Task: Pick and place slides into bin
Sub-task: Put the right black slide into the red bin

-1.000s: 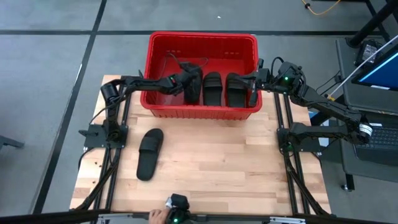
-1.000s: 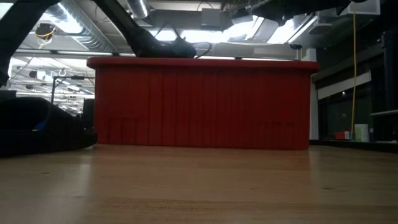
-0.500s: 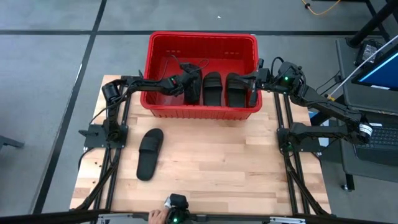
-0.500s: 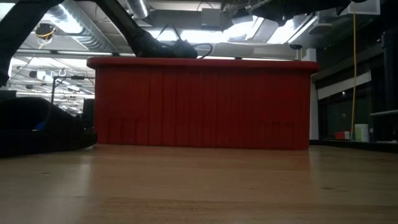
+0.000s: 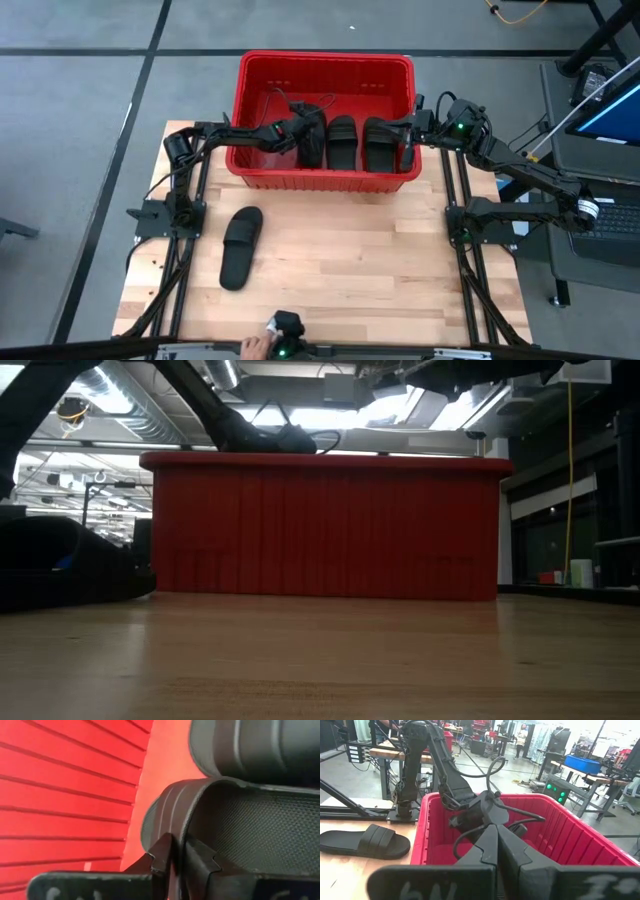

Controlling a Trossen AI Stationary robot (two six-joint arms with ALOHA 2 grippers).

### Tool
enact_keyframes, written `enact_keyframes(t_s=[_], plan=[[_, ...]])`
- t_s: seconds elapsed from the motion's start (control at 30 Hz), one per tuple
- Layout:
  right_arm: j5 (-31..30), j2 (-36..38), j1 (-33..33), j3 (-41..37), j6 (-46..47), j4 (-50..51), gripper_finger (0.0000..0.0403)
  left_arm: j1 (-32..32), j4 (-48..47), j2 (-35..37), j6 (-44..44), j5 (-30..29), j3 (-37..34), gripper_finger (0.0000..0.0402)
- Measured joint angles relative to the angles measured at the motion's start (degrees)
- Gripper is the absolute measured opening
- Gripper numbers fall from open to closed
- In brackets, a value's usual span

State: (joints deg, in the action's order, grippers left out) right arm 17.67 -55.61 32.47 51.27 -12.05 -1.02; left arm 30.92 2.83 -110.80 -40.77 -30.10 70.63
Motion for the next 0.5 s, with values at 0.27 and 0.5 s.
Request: enact_keyframes(t_s=[0.27, 0.5], plan=[[0.0, 0.0, -0.02, 0.0, 0.09, 0.06, 0.0006, -0.02, 0.4, 0.0, 0.15, 4.22, 0.0, 0.008], [0.02, 0.0, -0.02, 0.0, 1.49, 0.28, 0.0006, -0.04, 1.98, 0.39, 1.01, 4.41, 0.0, 0.0121]])
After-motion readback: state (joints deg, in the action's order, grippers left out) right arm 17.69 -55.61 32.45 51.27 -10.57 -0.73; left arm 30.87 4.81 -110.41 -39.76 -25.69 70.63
